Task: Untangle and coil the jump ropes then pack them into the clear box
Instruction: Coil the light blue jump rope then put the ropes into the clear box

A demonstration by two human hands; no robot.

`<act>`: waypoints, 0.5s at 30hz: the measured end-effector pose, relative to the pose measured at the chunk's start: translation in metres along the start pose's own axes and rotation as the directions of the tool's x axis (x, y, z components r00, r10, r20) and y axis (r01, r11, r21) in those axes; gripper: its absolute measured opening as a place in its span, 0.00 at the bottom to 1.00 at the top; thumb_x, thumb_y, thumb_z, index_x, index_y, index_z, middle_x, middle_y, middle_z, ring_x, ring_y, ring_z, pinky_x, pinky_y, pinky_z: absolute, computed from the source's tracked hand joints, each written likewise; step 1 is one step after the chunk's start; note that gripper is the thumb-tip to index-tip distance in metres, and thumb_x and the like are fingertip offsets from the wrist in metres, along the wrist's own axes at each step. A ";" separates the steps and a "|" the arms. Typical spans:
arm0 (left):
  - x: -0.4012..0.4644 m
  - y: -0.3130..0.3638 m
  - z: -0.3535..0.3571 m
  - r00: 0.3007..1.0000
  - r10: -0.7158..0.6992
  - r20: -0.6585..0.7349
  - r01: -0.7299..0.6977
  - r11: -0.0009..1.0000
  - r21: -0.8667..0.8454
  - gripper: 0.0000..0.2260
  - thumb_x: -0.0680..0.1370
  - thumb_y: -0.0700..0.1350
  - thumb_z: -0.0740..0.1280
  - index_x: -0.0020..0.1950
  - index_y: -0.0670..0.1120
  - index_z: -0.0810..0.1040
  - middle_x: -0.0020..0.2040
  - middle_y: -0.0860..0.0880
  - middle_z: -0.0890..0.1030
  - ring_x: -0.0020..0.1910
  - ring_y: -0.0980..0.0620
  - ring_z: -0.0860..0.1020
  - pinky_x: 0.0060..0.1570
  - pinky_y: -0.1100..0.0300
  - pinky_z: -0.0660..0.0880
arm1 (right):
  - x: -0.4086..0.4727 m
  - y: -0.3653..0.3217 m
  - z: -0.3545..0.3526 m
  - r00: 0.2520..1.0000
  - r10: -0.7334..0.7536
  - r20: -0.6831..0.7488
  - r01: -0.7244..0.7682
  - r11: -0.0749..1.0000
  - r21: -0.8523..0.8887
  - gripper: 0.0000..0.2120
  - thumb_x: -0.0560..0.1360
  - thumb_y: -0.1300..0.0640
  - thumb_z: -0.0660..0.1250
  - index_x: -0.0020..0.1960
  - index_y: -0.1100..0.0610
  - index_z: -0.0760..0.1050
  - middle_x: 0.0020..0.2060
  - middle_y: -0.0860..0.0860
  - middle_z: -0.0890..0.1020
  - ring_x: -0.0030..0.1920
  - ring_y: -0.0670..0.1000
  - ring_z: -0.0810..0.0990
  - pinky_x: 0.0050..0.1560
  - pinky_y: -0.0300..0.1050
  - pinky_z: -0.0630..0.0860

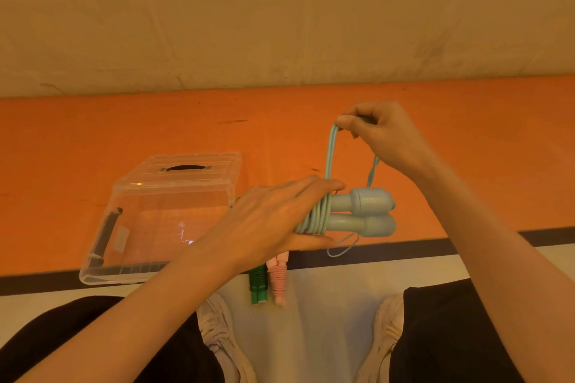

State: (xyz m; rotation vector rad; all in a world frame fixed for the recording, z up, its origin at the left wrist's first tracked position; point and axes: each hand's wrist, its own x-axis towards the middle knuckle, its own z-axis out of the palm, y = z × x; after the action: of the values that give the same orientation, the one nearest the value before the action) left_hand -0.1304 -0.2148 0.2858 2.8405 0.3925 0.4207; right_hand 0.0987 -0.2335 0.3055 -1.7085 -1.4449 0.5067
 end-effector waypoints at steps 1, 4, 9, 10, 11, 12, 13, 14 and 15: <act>0.000 -0.001 -0.002 1.000 -0.012 0.006 0.012 1.000 -0.027 0.27 0.74 0.64 0.61 0.70 0.53 0.67 0.62 0.59 0.74 0.50 0.60 0.72 0.33 0.65 0.66 | 0.001 0.001 -0.002 1.000 0.001 -0.014 -0.001 0.999 0.032 0.05 0.76 0.56 0.68 0.42 0.55 0.81 0.33 0.54 0.78 0.32 0.42 0.70 0.35 0.40 0.66; -0.002 -0.006 -0.007 0.998 -0.067 0.000 0.066 0.988 -0.141 0.25 0.75 0.62 0.62 0.70 0.56 0.67 0.61 0.62 0.72 0.49 0.62 0.71 0.38 0.67 0.66 | 0.002 0.004 -0.011 0.998 0.022 -0.052 -0.013 0.985 0.171 0.04 0.73 0.58 0.72 0.46 0.58 0.81 0.28 0.48 0.76 0.30 0.41 0.72 0.35 0.32 0.67; -0.004 -0.016 -0.017 0.992 -0.120 -0.048 0.100 0.946 -0.307 0.24 0.75 0.58 0.66 0.69 0.57 0.69 0.53 0.69 0.71 0.49 0.67 0.73 0.45 0.67 0.69 | 0.002 0.012 -0.026 0.999 0.023 0.043 -0.037 0.928 0.371 0.09 0.70 0.60 0.73 0.48 0.55 0.76 0.30 0.44 0.80 0.33 0.41 0.74 0.38 0.31 0.69; -0.005 -0.018 -0.019 0.989 -0.136 -0.059 0.108 0.934 -0.341 0.24 0.74 0.58 0.67 0.69 0.57 0.69 0.54 0.67 0.73 0.50 0.64 0.74 0.46 0.63 0.72 | 0.001 0.015 -0.030 0.996 0.019 0.083 -0.052 0.910 0.412 0.12 0.68 0.61 0.74 0.49 0.55 0.76 0.31 0.43 0.81 0.35 0.40 0.76 0.40 0.31 0.70; -0.005 -0.020 -0.021 0.986 -0.152 -0.073 0.115 0.922 -0.370 0.24 0.74 0.58 0.67 0.69 0.56 0.69 0.55 0.65 0.74 0.50 0.62 0.75 0.46 0.59 0.74 | 0.000 0.016 -0.033 0.993 0.019 0.117 -0.069 0.892 0.447 0.14 0.67 0.61 0.74 0.50 0.55 0.75 0.33 0.42 0.82 0.37 0.40 0.78 0.42 0.31 0.71; -0.005 -0.021 -0.022 0.982 -0.167 -0.086 0.121 0.912 -0.391 0.24 0.74 0.58 0.67 0.68 0.56 0.70 0.55 0.63 0.75 0.50 0.60 0.76 0.46 0.56 0.75 | -0.001 0.019 -0.035 0.992 0.022 0.128 -0.078 0.889 0.451 0.13 0.66 0.61 0.73 0.49 0.55 0.76 0.35 0.42 0.83 0.39 0.40 0.80 0.44 0.31 0.72; -0.005 -0.022 -0.023 0.979 -0.178 -0.095 0.124 0.904 -0.408 0.23 0.74 0.57 0.68 0.68 0.55 0.71 0.55 0.62 0.76 0.50 0.59 0.77 0.45 0.55 0.75 | -0.002 0.020 -0.036 0.992 0.032 0.123 -0.083 0.897 0.434 0.11 0.66 0.62 0.72 0.47 0.54 0.77 0.36 0.42 0.84 0.40 0.39 0.80 0.44 0.31 0.73; -0.005 -0.022 -0.023 0.978 -0.183 -0.099 0.125 0.897 -0.424 0.23 0.74 0.57 0.68 0.67 0.55 0.71 0.55 0.61 0.76 0.50 0.59 0.77 0.45 0.56 0.75 | -0.003 0.021 -0.036 0.994 0.039 0.103 -0.075 0.925 0.372 0.08 0.68 0.62 0.71 0.46 0.54 0.78 0.35 0.42 0.84 0.39 0.39 0.80 0.42 0.30 0.72; -0.005 -0.021 -0.023 0.979 -0.183 -0.094 0.124 0.891 -0.437 0.23 0.74 0.56 0.68 0.67 0.55 0.71 0.55 0.61 0.76 0.50 0.59 0.77 0.46 0.57 0.75 | -0.003 0.021 -0.035 0.995 0.050 0.084 -0.074 0.948 0.309 0.06 0.70 0.62 0.71 0.45 0.53 0.79 0.33 0.42 0.84 0.37 0.39 0.79 0.39 0.30 0.71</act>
State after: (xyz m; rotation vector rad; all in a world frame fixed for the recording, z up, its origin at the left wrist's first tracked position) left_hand -0.1470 -0.1919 0.3000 2.3408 0.4801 0.5860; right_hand 0.1367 -0.2479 0.3080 -1.4973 -1.2867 0.7978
